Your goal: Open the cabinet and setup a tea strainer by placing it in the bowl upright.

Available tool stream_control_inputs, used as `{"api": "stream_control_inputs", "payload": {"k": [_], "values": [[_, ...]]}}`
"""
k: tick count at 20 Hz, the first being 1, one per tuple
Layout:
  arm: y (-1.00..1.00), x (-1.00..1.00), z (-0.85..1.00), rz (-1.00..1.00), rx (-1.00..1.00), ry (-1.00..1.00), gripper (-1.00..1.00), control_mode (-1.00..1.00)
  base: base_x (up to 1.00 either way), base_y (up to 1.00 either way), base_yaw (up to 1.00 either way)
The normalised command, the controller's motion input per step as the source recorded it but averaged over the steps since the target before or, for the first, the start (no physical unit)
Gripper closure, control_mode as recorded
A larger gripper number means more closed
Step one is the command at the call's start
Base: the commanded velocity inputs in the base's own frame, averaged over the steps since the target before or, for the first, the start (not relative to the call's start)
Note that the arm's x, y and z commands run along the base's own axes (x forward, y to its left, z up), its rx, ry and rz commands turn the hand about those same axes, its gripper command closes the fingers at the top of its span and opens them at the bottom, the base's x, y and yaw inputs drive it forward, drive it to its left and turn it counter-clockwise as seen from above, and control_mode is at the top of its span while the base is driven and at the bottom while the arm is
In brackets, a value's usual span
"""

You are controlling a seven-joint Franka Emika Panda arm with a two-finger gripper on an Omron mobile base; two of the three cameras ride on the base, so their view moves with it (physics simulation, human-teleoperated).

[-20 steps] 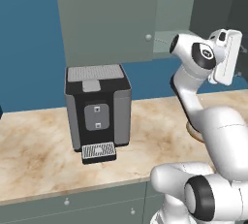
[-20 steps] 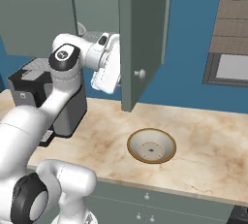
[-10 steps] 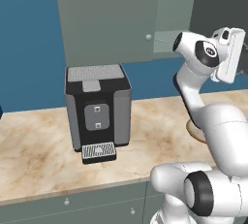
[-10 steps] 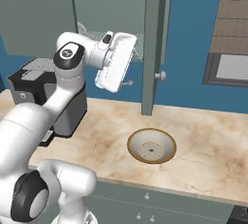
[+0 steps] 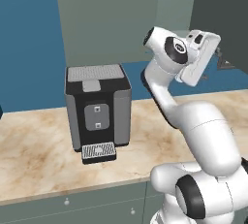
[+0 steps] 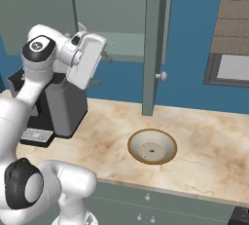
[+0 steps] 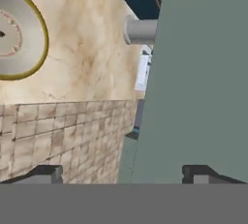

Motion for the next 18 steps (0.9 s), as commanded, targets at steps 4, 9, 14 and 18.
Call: {"api": "stream_control_inputs", "payload": {"k": [4, 9, 14, 18], "values": [[0.67, 0.38, 0.00, -0.34, 0.55, -0.48, -1.00, -1.00, 0.00, 0.00, 0.00], [0.44, 0.05, 0.00, -0.15, 0.76, -0.56, -1.00, -1.00, 0.00, 0.00, 0.00], [0.24, 0.00, 0.34, -0.03, 0.57, -0.56, -1.00, -1.00, 0.00, 0.00, 0.00], [0.29, 0.00, 0.57, 0.11, 0.31, -0.43, -1.00, -1.00, 0.00, 0.00, 0.00]]}}
